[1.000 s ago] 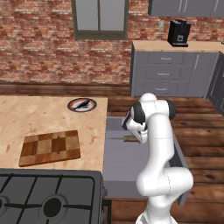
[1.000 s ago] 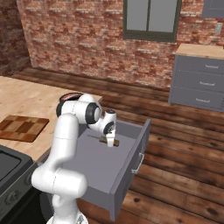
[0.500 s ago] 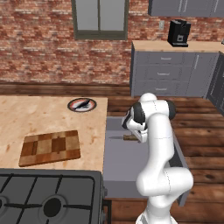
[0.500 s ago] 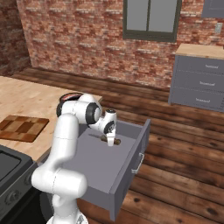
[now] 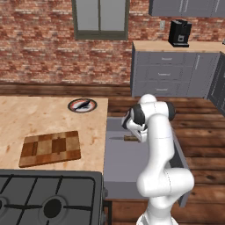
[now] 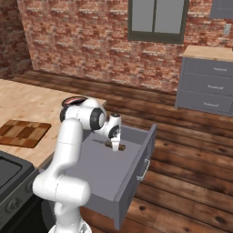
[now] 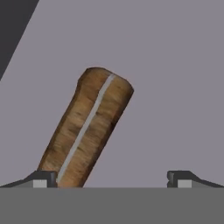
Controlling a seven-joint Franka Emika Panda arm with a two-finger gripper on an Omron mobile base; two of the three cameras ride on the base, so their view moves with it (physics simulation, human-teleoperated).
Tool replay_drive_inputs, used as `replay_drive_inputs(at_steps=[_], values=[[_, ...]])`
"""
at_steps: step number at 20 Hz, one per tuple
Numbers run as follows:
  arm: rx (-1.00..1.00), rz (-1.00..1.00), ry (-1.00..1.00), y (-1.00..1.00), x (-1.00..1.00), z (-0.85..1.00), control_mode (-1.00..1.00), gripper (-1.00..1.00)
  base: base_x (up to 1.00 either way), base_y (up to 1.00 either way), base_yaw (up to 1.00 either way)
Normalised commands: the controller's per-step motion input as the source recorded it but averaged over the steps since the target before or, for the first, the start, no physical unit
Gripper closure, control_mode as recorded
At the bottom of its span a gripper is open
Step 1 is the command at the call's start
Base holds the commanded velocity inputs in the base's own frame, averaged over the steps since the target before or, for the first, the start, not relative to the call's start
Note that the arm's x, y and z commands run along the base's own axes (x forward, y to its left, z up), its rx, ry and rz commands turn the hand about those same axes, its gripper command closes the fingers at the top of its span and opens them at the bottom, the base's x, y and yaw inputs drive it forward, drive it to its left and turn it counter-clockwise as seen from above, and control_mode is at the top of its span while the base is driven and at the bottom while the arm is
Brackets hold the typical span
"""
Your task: Pick up the knife from the drawer and place it on the cutting board. Then place the meat from the plate to the cutting board.
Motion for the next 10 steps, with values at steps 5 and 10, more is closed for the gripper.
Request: replay_drive_inputs(at_steps=[5, 10], values=[[0.00, 0.00, -0.04, 0.00, 0.33, -0.03, -1.00, -1.00, 0.00, 0.00, 0.00], [0.00, 0.00, 0.00, 0.00, 0.42, -0.26, -1.00, -1.00, 0.00, 0.00, 0.00]])
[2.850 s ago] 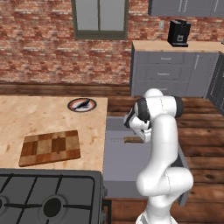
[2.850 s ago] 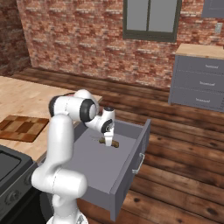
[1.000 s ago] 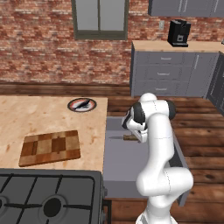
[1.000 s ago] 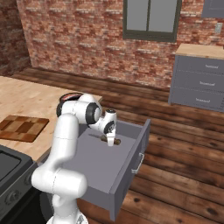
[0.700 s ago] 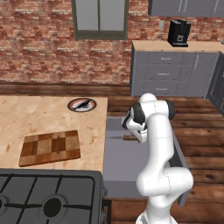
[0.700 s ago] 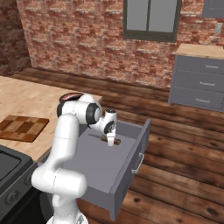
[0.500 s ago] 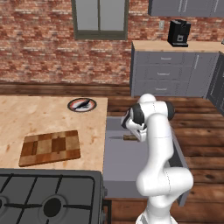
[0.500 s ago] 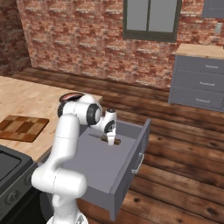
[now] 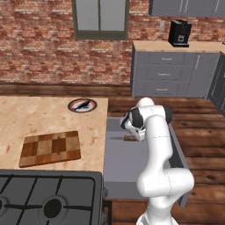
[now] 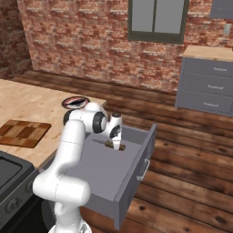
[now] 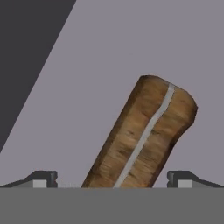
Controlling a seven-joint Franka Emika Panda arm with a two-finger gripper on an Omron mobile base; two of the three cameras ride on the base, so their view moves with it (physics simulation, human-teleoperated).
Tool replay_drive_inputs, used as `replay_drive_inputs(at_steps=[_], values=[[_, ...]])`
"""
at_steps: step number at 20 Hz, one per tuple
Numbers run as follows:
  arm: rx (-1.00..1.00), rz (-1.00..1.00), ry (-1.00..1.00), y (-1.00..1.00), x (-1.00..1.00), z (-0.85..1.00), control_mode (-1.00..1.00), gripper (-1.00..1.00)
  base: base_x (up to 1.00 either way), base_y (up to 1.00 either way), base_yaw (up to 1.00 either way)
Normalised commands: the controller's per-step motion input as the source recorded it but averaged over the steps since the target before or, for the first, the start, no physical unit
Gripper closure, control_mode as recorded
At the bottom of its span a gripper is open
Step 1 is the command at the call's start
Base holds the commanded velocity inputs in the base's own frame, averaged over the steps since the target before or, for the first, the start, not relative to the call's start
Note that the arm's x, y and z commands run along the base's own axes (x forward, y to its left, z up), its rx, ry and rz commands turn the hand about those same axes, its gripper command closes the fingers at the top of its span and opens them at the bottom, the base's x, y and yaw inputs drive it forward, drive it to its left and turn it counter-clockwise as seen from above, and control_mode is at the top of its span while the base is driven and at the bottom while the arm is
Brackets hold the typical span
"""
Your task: Pick up the knife from the drawer and place it on the cutting board. Then place the meat from the plate to the cutting board.
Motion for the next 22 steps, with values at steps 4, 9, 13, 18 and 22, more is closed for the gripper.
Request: replay_drive_inputs(at_steps=[4, 9, 13, 18, 22], values=[[0.00, 0.00, 0.00, 0.00, 0.31, -0.35, -1.00, -1.00, 0.00, 0.00, 0.00], [0.00, 0.00, 0.01, 0.00, 0.15, -0.48, -1.00, -1.00, 0.00, 0.00, 0.00], [0.00, 0.00, 0.08, -0.03, -0.06, -0.63, -1.00, -1.00, 0.00, 0.00, 0.00], [0.01, -0.01, 0.19, -0.14, -0.39, -0.80, -1.00, -1.00, 0.00, 0.00, 0.00], [0.00, 0.00, 0.19, -0.12, -0.23, -0.94, -1.00, -1.00, 0.00, 0.00, 0.00]])
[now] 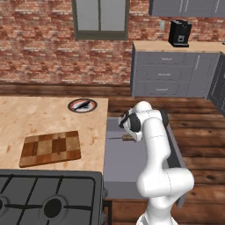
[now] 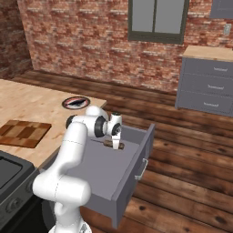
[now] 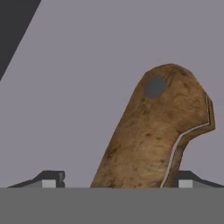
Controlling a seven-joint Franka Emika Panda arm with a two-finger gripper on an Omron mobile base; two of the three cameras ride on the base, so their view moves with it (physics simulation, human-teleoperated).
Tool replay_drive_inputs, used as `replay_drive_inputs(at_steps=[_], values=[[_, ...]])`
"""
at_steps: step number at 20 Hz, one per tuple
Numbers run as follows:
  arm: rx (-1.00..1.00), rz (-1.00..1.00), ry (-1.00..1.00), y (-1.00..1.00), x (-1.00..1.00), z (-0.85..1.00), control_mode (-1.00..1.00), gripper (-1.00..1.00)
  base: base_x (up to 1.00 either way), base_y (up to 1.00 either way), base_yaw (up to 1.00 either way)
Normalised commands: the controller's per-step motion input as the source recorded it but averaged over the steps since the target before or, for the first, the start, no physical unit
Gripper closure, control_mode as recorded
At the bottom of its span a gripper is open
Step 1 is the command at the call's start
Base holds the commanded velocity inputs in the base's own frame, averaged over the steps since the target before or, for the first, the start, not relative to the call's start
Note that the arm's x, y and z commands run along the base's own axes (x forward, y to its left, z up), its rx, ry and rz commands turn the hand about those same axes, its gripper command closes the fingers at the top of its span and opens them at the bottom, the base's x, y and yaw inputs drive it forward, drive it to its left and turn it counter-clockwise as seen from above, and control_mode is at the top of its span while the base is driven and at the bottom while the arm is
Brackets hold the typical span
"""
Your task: Pick up the knife from the drawer and place it on the cutting board. Then place the meat from the plate to the cutting board.
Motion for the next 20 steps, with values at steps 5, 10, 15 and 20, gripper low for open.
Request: replay_drive_inputs(at_steps=[5, 10, 15, 20], values=[[0.00, 0.00, 0.15, -0.04, 0.00, -1.00, -1.00, 1.00, 0.00, 0.00, 0.00], [0.00, 0.00, 0.03, -0.12, -0.18, -0.79, -1.00, 1.00, 0.00, 0.00, 0.00], [0.00, -0.02, 0.00, -0.35, -0.34, -0.62, -1.00, 1.00, 0.00, 0.00, 0.00], [0.02, -0.02, 0.00, -0.39, -0.25, -0.14, -1.00, 1.00, 0.00, 0.00, 0.00]])
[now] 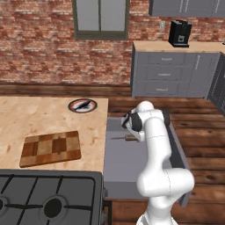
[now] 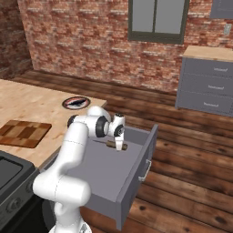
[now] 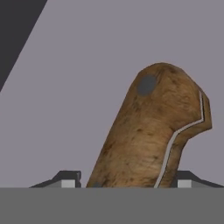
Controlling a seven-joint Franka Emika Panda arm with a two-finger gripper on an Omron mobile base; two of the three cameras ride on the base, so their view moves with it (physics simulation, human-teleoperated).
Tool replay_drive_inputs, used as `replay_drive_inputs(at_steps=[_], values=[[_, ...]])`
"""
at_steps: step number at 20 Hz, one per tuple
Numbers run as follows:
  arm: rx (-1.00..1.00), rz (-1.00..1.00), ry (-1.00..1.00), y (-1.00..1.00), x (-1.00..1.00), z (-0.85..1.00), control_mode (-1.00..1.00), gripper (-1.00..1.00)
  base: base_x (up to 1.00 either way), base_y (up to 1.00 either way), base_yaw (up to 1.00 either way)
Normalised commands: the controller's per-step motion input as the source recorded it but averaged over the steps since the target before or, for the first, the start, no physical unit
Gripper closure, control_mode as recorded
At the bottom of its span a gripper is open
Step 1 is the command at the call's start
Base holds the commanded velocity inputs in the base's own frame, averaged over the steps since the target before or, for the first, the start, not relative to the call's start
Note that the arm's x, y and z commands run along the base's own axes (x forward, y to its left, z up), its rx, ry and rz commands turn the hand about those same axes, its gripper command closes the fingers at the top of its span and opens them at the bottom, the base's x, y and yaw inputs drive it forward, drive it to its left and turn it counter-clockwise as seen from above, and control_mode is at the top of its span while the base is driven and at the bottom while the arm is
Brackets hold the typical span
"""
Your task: Pick up the knife from the drawer and place it on the cutting board. Then place the meat from the plate to the cutting board.
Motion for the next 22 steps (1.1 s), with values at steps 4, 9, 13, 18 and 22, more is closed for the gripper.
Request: replay_drive_inputs(at_steps=[4, 9, 13, 18, 22], values=[[0.08, -0.02, 0.00, -0.30, -0.25, 0.17, -1.00, 1.00, 0.00, 0.00, 0.00], [0.07, 0.00, 0.00, -0.25, -0.24, 0.48, -1.00, 1.00, 0.00, 0.00, 0.00], [0.06, 0.00, 0.00, -0.15, -0.33, 0.57, -1.00, 1.00, 0.00, 0.00, 0.00], [0.00, 0.00, 0.00, -0.05, -0.31, 0.51, -1.00, 1.00, 0.00, 0.00, 0.00], [0.00, 0.00, 0.00, -0.15, -0.35, 0.34, -1.00, 1.00, 0.00, 0.00, 0.00]])
